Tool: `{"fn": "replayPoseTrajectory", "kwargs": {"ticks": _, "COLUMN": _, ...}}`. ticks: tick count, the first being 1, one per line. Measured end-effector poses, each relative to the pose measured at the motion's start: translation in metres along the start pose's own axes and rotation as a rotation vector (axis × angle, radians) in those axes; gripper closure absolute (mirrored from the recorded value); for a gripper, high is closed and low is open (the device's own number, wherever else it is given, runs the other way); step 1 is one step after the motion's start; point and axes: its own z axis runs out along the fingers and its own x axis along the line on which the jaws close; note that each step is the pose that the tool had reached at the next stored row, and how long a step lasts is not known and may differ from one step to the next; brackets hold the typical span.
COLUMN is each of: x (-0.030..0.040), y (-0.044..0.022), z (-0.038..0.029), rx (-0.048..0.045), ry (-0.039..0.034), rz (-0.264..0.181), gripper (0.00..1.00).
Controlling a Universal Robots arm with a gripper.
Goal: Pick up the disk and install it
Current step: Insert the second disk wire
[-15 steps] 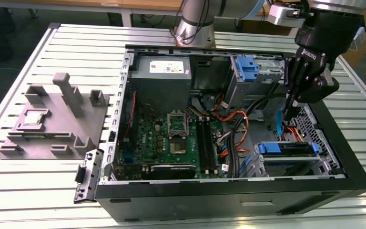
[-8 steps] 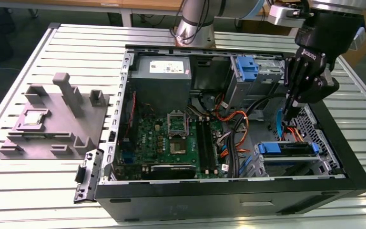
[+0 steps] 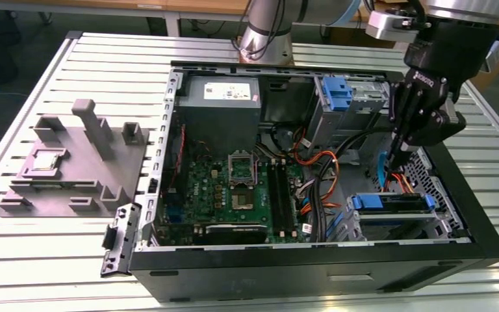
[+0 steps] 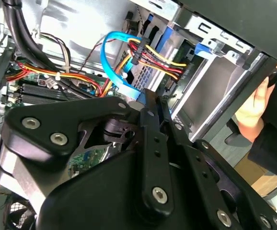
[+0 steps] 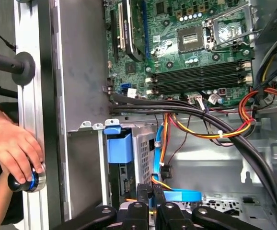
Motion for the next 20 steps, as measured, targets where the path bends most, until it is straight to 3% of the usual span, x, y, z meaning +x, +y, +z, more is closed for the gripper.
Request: {"fn": "replayPoseTrajectory", "kwargs": {"ticks": 20, "x": 0.0150, "y": 0.0019, "z": 0.0063, "rx": 0.0220, "ry": -0.0014, "rz": -0.013, "gripper": 0.84}}
